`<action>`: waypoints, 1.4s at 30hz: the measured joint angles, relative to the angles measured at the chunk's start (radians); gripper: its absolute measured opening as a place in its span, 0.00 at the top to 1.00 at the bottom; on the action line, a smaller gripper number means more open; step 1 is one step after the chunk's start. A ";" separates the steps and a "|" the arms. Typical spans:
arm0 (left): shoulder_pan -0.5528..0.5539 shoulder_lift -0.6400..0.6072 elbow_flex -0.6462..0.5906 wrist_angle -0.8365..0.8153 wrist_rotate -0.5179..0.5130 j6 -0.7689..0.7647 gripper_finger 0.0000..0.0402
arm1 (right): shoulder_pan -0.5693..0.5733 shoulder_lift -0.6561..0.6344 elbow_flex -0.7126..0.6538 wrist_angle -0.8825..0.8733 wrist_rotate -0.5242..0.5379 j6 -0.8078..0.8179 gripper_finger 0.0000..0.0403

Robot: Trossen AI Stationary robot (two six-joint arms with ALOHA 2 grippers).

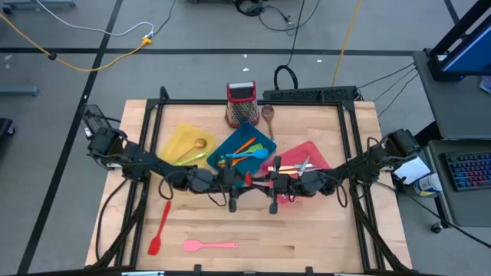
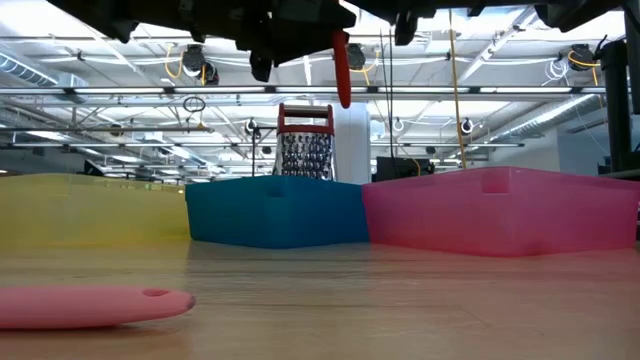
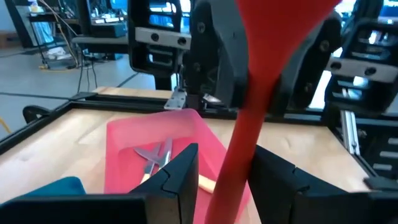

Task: Pick & Place Kitchen Items
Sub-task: Put the red serving spoon into the yellow bin

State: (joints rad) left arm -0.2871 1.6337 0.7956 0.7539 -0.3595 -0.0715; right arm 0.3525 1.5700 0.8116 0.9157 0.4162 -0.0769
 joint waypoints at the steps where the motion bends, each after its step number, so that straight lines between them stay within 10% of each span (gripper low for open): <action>1: 0.004 0.000 0.000 0.007 0.000 -0.002 0.67 | -0.001 0.000 0.000 0.001 0.001 0.000 0.91; 18: 0.033 0.000 0.000 0.000 0.092 0.001 0.89 | -0.014 0.000 0.001 -0.035 0.002 0.008 0.89; 29: 0.034 -0.001 0.000 -0.106 0.055 -0.096 0.88 | -0.009 0.000 0.001 -0.164 0.111 -0.027 0.68; 42: 0.037 -0.190 0.001 -0.538 -0.119 -0.253 0.88 | 0.017 0.000 0.000 -0.286 0.236 0.005 0.52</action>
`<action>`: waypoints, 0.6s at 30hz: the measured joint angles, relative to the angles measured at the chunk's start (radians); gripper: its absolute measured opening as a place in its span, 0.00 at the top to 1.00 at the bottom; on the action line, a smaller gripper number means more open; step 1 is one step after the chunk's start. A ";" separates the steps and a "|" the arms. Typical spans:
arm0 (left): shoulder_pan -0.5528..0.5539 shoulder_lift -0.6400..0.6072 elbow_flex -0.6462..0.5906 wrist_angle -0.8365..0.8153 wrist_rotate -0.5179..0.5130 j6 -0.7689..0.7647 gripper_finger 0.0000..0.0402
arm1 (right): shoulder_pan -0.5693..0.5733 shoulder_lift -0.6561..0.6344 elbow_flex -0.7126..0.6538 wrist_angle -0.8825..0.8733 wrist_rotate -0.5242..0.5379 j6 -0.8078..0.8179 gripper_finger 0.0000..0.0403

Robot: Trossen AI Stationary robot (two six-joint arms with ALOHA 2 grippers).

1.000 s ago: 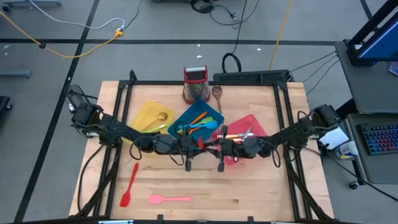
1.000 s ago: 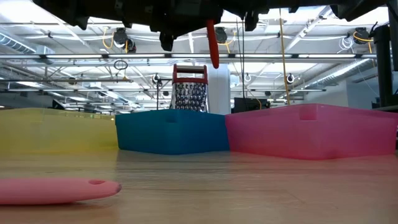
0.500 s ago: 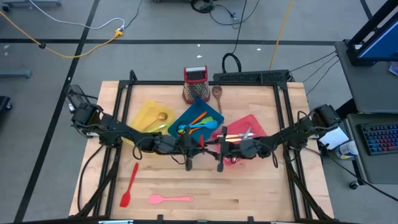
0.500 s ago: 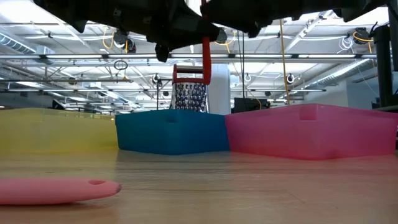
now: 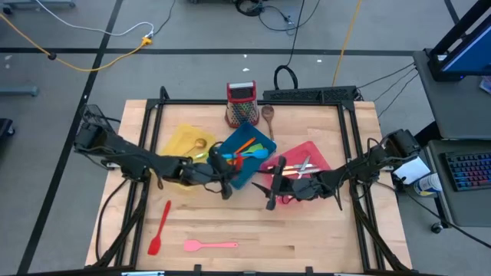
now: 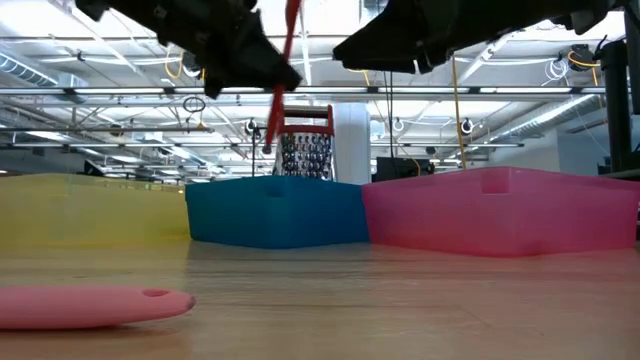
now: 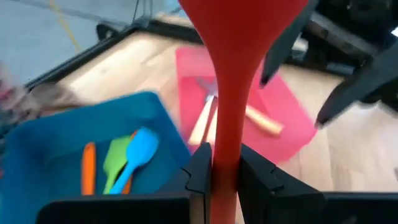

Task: Pick & Place Kitchen Items
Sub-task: Put the red serving spoon into the yellow bin

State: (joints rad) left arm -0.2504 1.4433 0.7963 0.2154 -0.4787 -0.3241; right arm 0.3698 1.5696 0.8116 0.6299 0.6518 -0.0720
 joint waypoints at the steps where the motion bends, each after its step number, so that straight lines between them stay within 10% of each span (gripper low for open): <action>1: 0.001 -0.027 0.000 -0.051 -0.005 -0.013 0.88 | 0.000 0.000 0.000 0.000 0.000 0.017 0.52; 18: 0.107 -0.262 0.000 -0.940 -0.099 -0.480 0.87 | -0.001 0.000 0.000 0.008 0.000 0.042 0.52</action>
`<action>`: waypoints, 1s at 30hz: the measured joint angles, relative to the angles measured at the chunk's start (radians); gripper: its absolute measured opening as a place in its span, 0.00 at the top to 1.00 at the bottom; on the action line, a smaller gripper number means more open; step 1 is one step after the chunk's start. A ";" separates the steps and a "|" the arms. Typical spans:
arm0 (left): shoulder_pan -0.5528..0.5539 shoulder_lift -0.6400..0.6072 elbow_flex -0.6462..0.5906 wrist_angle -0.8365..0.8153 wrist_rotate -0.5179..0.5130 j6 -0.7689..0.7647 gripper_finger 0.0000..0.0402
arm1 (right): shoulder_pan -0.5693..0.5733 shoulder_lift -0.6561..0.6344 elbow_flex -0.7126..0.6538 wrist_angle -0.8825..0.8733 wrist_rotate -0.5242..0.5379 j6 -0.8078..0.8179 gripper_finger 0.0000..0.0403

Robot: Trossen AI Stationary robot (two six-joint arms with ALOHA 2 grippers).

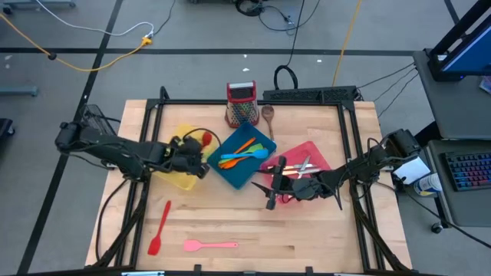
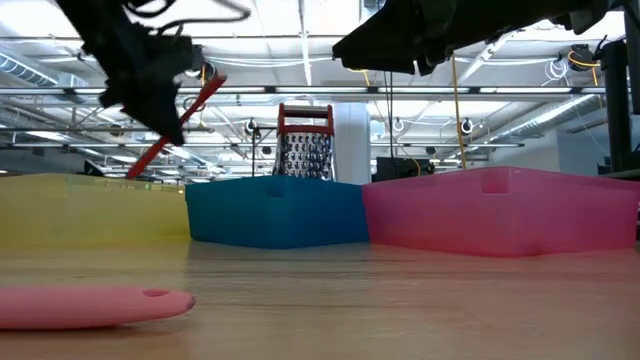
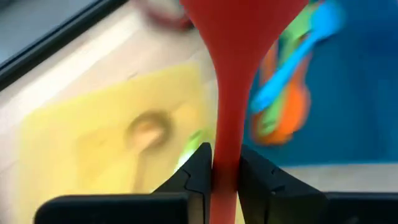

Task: Pick & Place Kitchen Items
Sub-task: Put the red serving spoon into the yellow bin

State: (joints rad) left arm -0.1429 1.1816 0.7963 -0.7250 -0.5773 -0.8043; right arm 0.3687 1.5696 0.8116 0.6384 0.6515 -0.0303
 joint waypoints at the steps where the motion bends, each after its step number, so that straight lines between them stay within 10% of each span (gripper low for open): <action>1: 0.010 0.000 0.000 -0.048 0.000 -0.025 0.87 | 0.000 0.000 0.000 0.000 0.000 0.000 0.53; 30: 0.211 0.134 -0.134 -0.130 0.193 -0.091 0.85 | 0.000 0.000 0.000 0.000 -0.001 0.000 0.54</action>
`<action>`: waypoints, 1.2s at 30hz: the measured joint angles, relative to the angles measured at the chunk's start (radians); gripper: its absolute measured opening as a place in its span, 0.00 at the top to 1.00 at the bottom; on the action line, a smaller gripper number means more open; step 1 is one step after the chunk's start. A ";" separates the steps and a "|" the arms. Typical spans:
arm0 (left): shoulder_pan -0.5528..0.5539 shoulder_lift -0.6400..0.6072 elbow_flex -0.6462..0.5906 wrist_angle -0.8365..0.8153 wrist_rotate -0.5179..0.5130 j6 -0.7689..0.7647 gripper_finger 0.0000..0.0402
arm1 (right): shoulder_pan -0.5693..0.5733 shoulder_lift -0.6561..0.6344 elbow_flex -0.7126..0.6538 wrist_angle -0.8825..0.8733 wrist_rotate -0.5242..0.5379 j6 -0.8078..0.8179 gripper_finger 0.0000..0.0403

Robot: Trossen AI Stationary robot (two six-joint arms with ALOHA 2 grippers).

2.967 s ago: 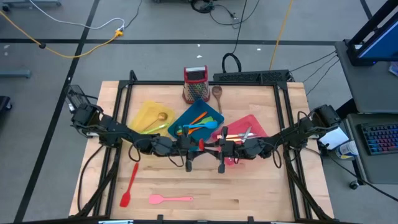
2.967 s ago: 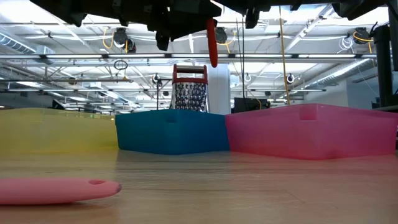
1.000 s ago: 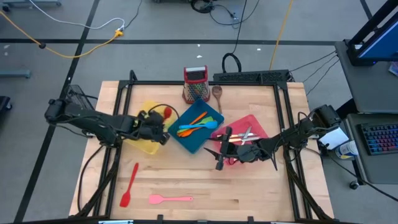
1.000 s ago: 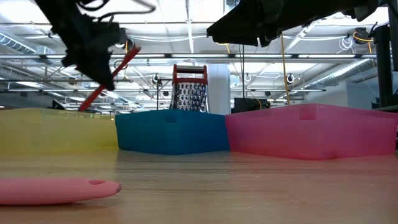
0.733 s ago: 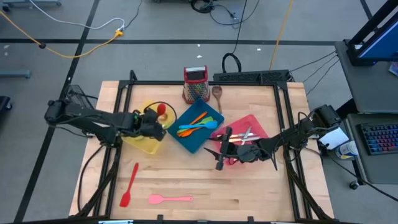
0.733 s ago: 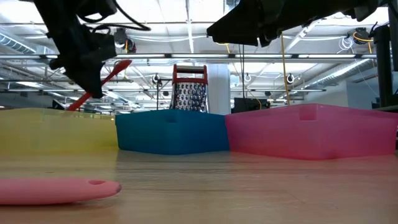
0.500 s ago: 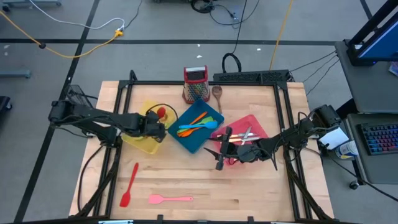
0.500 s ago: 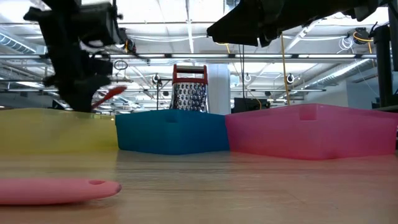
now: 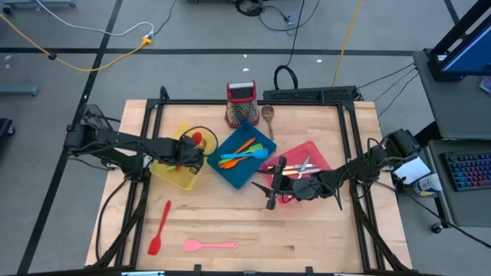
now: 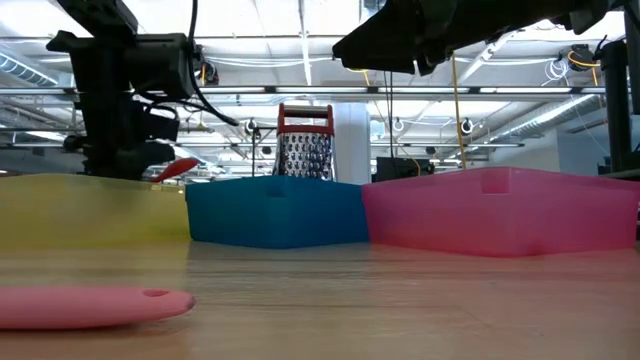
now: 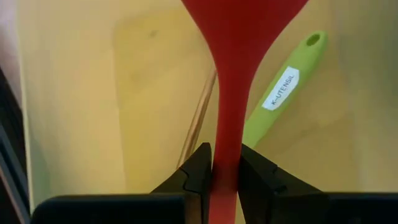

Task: Pick & Place Kitchen Items
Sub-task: Put the red serving spoon into the yellow bin

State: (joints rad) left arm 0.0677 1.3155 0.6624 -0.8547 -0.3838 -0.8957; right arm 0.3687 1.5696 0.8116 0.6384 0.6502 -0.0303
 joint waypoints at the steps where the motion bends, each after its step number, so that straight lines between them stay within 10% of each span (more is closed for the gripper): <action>1: 0.000 0.000 0.000 0.000 -0.005 0.001 0.85 | 0.000 0.000 0.000 0.000 0.000 0.000 0.54; 24: 0.005 0.000 0.000 0.111 -0.031 0.312 0.85 | 0.000 0.000 0.000 0.000 0.000 0.000 0.55; 36: 0.012 0.000 0.000 0.132 0.003 0.404 0.64 | 0.000 0.000 0.000 0.000 0.000 0.000 0.55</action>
State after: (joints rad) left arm 0.0799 1.3155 0.6628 -0.7222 -0.3804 -0.4918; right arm 0.3687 1.5696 0.8116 0.6384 0.6502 -0.0303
